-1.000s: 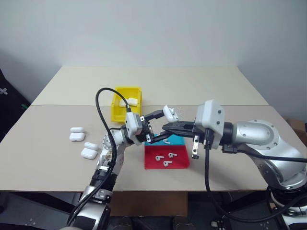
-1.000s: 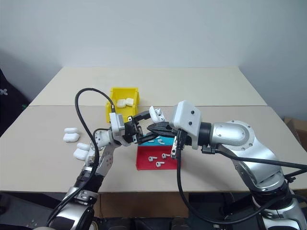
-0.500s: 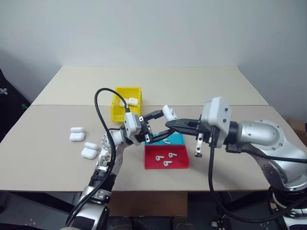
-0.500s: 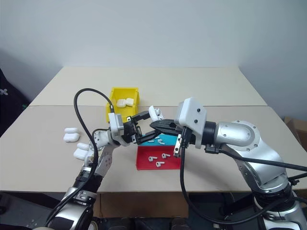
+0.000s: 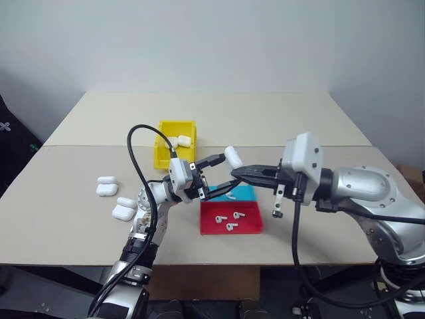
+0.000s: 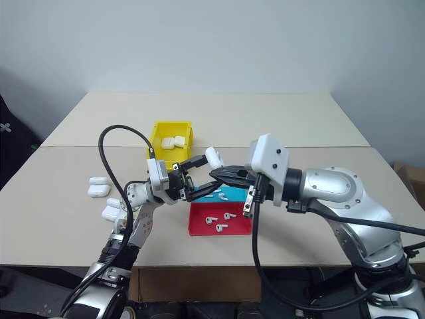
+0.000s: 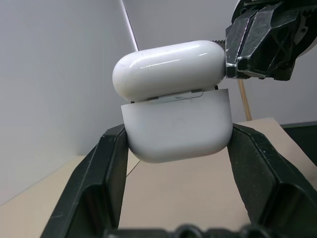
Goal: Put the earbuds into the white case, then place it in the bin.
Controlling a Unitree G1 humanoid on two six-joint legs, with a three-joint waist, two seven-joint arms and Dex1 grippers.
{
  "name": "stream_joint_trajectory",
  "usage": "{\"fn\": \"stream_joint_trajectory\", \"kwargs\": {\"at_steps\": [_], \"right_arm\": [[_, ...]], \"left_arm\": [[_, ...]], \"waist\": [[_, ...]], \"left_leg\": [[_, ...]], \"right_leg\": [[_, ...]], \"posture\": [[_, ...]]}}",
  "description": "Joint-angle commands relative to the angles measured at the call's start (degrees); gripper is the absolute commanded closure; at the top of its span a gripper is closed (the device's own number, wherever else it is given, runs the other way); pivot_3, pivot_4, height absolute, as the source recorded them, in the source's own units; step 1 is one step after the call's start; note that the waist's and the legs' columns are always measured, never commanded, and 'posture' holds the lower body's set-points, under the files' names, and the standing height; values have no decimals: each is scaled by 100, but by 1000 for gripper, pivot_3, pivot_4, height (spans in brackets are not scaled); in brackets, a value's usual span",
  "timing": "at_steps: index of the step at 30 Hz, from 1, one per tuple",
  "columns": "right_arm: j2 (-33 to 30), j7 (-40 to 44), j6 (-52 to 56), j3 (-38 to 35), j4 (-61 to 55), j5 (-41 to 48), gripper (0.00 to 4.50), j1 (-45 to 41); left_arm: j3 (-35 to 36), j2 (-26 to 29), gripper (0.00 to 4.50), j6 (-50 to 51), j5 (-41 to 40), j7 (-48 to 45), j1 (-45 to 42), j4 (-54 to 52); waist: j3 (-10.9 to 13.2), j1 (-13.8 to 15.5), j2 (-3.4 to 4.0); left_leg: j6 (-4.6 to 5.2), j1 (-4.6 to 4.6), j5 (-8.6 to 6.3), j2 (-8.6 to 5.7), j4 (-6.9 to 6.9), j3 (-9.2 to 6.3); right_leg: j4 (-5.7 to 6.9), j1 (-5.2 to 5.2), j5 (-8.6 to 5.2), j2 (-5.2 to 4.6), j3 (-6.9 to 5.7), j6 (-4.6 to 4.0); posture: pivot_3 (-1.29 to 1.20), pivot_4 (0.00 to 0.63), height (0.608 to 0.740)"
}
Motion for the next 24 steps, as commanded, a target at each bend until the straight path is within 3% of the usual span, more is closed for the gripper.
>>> {"fn": "stream_joint_trajectory", "kwargs": {"at_steps": [1,12,17,21,24], "right_arm": [[-101,-140,-46,-439,-122,16,4482,-31],[-228,-57,-31,-681,-209,197,4482,118],[-213,160,-203,-1130,-242,579,4482,211],[-167,84,-137,-1586,-115,1057,4482,114],[-278,29,-144,-1636,-30,942,4482,184]], "left_arm": [[-33,31,1757,-50,-44,-76,37,-200],[-18,84,1757,-38,-85,-115,75,-241],[23,105,1757,-50,-104,-108,97,-280],[166,185,1757,222,-398,-33,209,-700],[347,348,1757,541,-564,210,318,-1133]], "waist": [[0,-1,0],[0,0,0],[0,-2,0],[0,2,0],[0,-11,0]], "left_leg": [[0,0,0,0,0,0],[0,0,0,0,0,0],[0,0,0,0,0,1],[0,0,0,0,0,0],[0,1,0,1,0,0]], "right_leg": [[0,0,0,0,0,0],[0,0,0,0,0,0],[0,0,0,-1,1,0],[0,2,1,0,1,-1],[1,2,1,0,1,-1]], "posture": [[0,150,740],[0,150,740],[0,150,740],[0,150,740],[0,150,740]]}}
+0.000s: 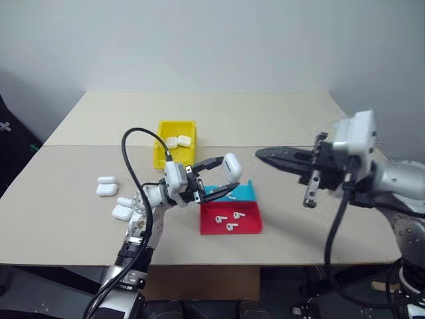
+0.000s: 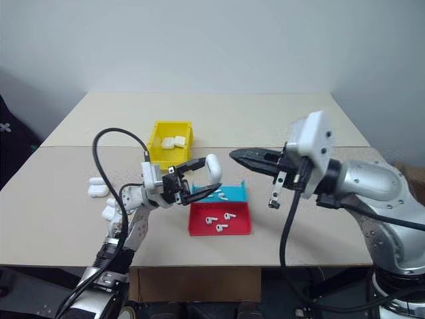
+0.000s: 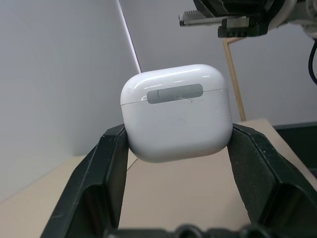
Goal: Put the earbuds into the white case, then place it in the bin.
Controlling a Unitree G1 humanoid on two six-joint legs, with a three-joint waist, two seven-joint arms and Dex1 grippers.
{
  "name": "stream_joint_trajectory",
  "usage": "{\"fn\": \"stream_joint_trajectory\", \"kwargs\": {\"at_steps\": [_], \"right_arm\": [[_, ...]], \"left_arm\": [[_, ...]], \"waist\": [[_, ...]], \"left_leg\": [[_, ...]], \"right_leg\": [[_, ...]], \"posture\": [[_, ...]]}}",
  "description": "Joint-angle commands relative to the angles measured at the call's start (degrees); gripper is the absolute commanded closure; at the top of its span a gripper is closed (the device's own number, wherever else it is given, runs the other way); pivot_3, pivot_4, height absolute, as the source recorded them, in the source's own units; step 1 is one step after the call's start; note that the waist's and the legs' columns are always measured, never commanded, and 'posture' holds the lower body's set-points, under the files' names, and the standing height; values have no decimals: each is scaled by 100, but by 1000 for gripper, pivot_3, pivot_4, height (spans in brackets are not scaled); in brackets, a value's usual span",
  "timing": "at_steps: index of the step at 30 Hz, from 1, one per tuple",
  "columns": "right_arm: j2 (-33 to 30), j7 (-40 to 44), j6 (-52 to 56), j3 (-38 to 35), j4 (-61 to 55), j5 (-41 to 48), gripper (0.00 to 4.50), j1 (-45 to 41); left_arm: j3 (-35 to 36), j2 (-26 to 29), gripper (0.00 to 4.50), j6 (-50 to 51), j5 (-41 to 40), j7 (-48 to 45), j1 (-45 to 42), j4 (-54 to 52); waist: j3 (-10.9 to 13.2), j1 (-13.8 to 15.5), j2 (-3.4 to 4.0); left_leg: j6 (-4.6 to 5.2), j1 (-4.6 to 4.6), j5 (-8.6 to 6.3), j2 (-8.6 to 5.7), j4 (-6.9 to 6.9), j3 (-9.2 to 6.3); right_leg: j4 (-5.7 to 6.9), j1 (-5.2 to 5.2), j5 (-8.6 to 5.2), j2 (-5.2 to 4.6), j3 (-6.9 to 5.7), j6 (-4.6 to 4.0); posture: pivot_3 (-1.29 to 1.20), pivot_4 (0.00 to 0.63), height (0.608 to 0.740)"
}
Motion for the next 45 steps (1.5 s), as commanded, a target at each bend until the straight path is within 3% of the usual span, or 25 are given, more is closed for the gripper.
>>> {"fn": "stream_joint_trajectory", "kwargs": {"at_steps": [1,6,8,10,12,17,30,35,42,45], "right_arm": [[-138,-100,-104,-190,25,-63,4482,20],[-87,-239,-131,-117,89,-107,4482,96],[-90,-206,-154,-41,119,-138,4482,131],[-75,-209,-201,76,149,-249,4482,149],[-64,-222,-227,189,207,-369,4482,142],[-69,-138,-433,389,251,-675,4482,186],[-117,-245,-381,474,139,-975,4482,463],[-97,-277,-396,493,140,-1030,4500,531],[-83,-252,-428,539,167,-1121,4500,511],[-111,-225,-464,507,167,-1147,4500,524]], "left_arm": [[349,185,1757,350,-207,500,27,-682],[753,495,1757,1511,800,2604,-363,-1181],[881,429,1757,1351,1310,3395,-815,-880],[913,460,1757,2453,1700,4303,-1473,-621],[690,745,1757,3541,2134,4573,-2076,-113],[232,878,1757,3895,2944,5117,-2787,1421],[105,625,1757,4272,2928,4891,-2911,2423],[255,541,37,4136,2689,4698,-2988,2659],[520,381,11,3547,2400,4652,-2883,2176],[661,286,11,2769,2271,4700,-2379,1459]], "waist": [[0,2,0],[0,15,-1],[1,29,-2],[4,69,-8],[5,69,-10],[2,4,-5],[8,24,-13],[8,21,-13],[8,33,-13],[7,13,-11]], "left_leg": [[0,1,0,0,0,0],[0,6,0,0,3,0],[0,4,1,-1,6,-1],[-1,2,1,-2,9,-3],[-1,0,1,-4,10,-3],[3,2,-2,-7,-1,-1],[0,-22,0,-7,-3,-1],[0,-21,0,-7,-3,-2],[-1,-22,0,-8,-2,-2],[-1,-22,0,-8,-2,-2]], "right_leg": [[3,-1,0,0,0,0],[5,3,-2,0,1,8],[4,4,-1,0,0,11],[2,6,0,0,-2,13],[-3,9,2,0,-2,16],[-8,2,-1,-1,0,18],[-7,-18,22,-2,-2,-19],[-6,-18,22,-2,-2,-20],[-6,-16,23,-3,-2,-21],[-6,-16,23,-4,-2,-21]], "posture": [[0,150,740],[0,150,740],[0,150,740],[0,150,740],[0,150,740],[0,150,740],[0,150,740],[0,150,740],[0,150,740],[0,150,740]]}}
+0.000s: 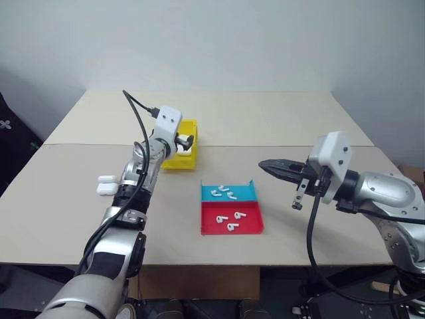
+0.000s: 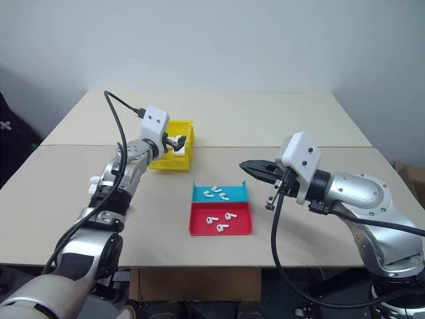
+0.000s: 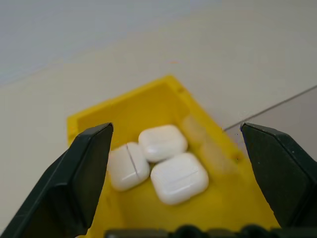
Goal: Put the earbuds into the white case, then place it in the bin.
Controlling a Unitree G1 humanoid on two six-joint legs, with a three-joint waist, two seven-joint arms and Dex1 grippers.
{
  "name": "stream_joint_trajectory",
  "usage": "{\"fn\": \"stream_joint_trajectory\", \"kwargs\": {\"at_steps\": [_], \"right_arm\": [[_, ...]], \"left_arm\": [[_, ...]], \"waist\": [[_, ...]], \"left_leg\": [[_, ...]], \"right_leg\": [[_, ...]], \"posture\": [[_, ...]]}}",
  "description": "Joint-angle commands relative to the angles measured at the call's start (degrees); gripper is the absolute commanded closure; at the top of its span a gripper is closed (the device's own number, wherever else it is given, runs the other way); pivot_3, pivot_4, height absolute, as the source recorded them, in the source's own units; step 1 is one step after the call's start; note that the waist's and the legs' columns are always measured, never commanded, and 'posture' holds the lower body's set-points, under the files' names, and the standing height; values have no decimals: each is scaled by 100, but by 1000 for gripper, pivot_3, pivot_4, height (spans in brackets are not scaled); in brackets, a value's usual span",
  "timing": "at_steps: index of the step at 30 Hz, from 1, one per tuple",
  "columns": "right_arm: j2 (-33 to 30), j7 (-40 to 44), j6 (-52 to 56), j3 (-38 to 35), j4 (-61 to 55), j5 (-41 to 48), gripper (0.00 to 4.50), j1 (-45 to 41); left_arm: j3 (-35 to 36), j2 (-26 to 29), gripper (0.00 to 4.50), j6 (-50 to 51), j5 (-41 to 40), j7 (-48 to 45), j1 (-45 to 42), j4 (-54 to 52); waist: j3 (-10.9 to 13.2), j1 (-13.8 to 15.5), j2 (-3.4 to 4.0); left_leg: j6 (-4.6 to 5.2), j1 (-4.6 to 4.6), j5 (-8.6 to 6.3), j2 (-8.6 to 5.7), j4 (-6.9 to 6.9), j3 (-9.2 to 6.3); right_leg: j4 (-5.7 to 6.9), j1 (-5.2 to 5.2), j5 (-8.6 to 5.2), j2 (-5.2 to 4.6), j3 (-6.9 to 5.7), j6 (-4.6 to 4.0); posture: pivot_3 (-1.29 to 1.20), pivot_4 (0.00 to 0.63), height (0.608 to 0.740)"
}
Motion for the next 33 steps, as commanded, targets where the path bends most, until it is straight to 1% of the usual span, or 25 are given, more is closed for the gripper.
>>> {"fn": "stream_joint_trajectory", "kwargs": {"at_steps": [1,2,4,7,9,12,15,18,19,21,24,27,29,33], "right_arm": [[-75,19,-175,-127,-140,-67,4500,-26],[-92,36,-184,-145,-137,-74,4500,-21],[-189,125,-196,-192,-103,-101,4500,-8],[-422,361,-195,-305,57,-82,4500,14],[-589,593,-329,-365,107,-108,4500,142],[-832,1012,-881,-447,156,-404,4500,626],[-921,1232,-1211,-490,243,-557,4500,891],[-1178,1870,-1516,-686,351,-487,4500,1208],[-1249,2011,-1587,-751,372,-458,4500,1282],[-1307,2097,-1672,-848,414,-441,4500,1311],[-1355,2211,-1722,-978,470,-405,4500,1320],[-1386,2316,-1828,-1018,579,-465,4500,1337],[-1352,2302,-1882,-992,650,-470,4500,1283],[-1347,2274,-1929,-892,737,-524,4500,1203]], "left_arm": [[219,-42,11,-931,-205,24,532,-1090],[282,-48,11,-932,-352,-83,673,-1310],[412,86,11,-340,-918,-716,862,-1706],[209,498,11,-20,-997,-1226,1411,-2531],[251,748,11,198,-1344,-1659,1829,-3178],[273,1538,11,493,-1834,-2612,2883,-4428],[441,2041,11,427,-2184,-3174,3563,-5040],[1152,2618,11,478,-2961,-3964,4263,-5504],[1405,2794,11,447,-3188,-4220,4479,-5610],[1817,3031,11,474,-3497,-4427,4793,-5744],[2315,3199,11,522,-3838,-4587,5189,-5897],[2634,3259,11,499,-4118,-4759,5484,-5985],[2720,3271,11,546,-4234,-4714,5557,-6016],[2672,3297,11,535,-4243,-4591,5546,-6026]], "waist": [[-1,-20,2],[-1,-22,2],[-1,-16,1],[-1,-34,1],[-1,-30,2],[-2,-32,2],[-1,-34,3],[-1,-27,1],[-1,-26,1],[-1,-31,2],[-1,-25,2],[-1,-18,2],[-1,-16,2],[-1,-4,2]], "left_leg": [[0,1,0,0,0,1],[0,4,0,1,0,1],[-1,8,0,1,0,1],[-9,13,5,1,1,1],[-9,22,5,1,1,2],[-8,22,5,3,0,2],[-7,23,4,4,0,6],[-9,27,6,6,1,7],[-9,30,6,9,1,7],[-9,37,6,10,1,10],[-9,47,6,10,1,14],[-9,49,6,11,1,15],[-9,47,5,12,1,15],[-9,47,6,11,1,17]], "right_leg": [[-1,0,0,0,1,0],[1,1,0,0,2,-1],[7,2,2,0,3,-3],[15,4,1,0,2,-1],[13,12,1,0,3,-1],[11,14,0,-1,3,-2],[10,11,-2,-2,4,-2],[12,12,-15,-2,3,19],[12,14,-22,-1,3,28],[12,16,-24,-1,3,26],[13,23,-36,-2,6,5],[12,23,-36,-2,5,6],[11,22,-35,-2,5,8],[11,22,-36,-3,6,5]], "posture": [[0,150,740],[0,150,740],[0,150,740],[0,150,740],[0,150,740],[0,150,740],[0,150,740],[0,150,740],[0,150,740],[0,150,740],[0,150,740],[0,150,740],[0,150,740],[0,150,740]]}}
